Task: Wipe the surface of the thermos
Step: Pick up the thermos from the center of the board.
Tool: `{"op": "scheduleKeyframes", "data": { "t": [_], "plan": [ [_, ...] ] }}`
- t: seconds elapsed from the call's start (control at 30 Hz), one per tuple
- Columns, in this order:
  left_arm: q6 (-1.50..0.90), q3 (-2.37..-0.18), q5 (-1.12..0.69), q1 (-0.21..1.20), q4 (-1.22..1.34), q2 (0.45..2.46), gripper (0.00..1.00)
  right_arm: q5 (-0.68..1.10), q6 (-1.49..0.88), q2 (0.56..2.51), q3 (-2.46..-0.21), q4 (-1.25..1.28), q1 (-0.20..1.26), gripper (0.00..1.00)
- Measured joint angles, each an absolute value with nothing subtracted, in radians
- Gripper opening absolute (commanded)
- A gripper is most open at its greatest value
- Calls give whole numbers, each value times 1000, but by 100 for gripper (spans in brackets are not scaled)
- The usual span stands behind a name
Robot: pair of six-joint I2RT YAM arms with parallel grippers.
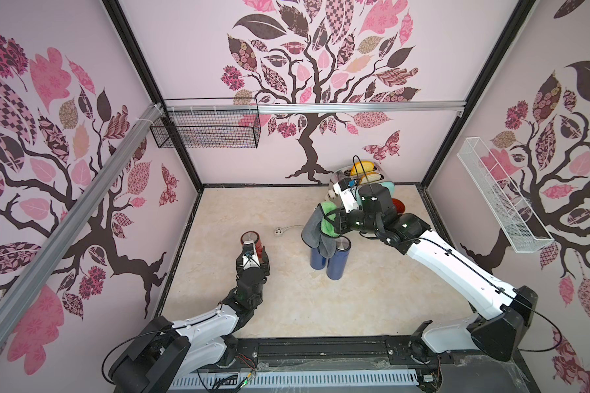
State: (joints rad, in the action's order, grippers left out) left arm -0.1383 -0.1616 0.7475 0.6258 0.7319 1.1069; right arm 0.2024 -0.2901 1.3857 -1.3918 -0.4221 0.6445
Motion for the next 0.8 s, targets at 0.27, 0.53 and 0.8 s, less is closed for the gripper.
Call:
{"op": "scheduleKeyframes", "data": {
  "t": [0.27, 0.53, 0.8],
  "plan": [
    [-116, -191, 656, 596, 654, 1068, 0, 225, -291, 1393, -1392, -421, 645, 0],
    [-163, -395, 307, 621, 223, 755, 0, 257, -303, 1433, -1433, -417, 670, 0],
    [-157, -580, 14, 677, -60, 748, 0, 254, -302, 1497, -1613, -440, 799, 0]
  ]
}}
